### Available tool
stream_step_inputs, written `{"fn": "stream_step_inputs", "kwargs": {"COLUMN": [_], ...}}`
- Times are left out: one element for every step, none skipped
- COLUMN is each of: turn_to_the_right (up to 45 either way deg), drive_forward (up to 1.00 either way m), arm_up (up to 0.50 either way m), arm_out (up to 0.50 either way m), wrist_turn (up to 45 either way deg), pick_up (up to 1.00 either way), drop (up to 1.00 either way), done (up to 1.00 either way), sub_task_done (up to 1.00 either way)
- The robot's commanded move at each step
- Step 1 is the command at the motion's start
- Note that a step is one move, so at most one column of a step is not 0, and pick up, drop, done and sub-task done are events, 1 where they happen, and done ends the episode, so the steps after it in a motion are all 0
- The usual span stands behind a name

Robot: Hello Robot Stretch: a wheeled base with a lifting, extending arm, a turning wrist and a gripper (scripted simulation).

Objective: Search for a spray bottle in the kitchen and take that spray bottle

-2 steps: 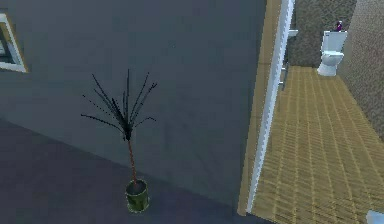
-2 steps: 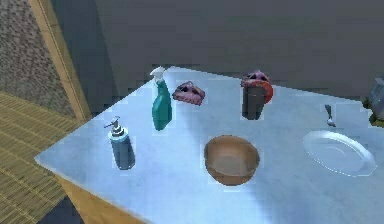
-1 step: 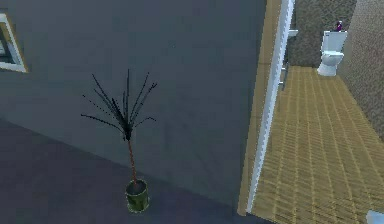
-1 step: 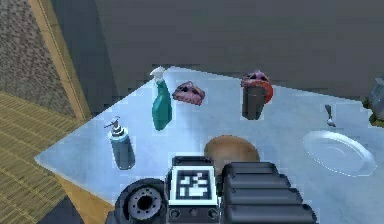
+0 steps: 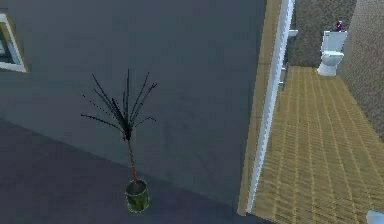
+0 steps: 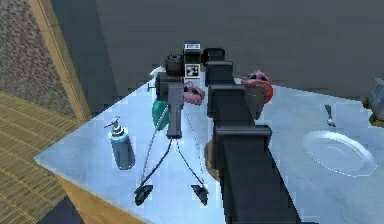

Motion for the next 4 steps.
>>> {"fn": "stream_step_inputs", "kwargs": {"turn_to_the_right": [0.0, 0.0, 0.0, 0.0], "drive_forward": [0.00, 0.00, 0.00, 0.00], "arm_up": [0.00, 0.00, 0.00, 0.00], "arm_out": [0.00, 0.00, 0.00, 0.00], "wrist_turn": [45.0, 45.0, 45.0, 18.0], "pick_up": [0.00, 0.00, 0.00, 0.00], "drop": [0.00, 0.00, 0.00, 0.00], "done": [0.00, 0.00, 0.00, 0.00], "sub_task_done": [0.00, 0.00, 0.00, 0.00]}}
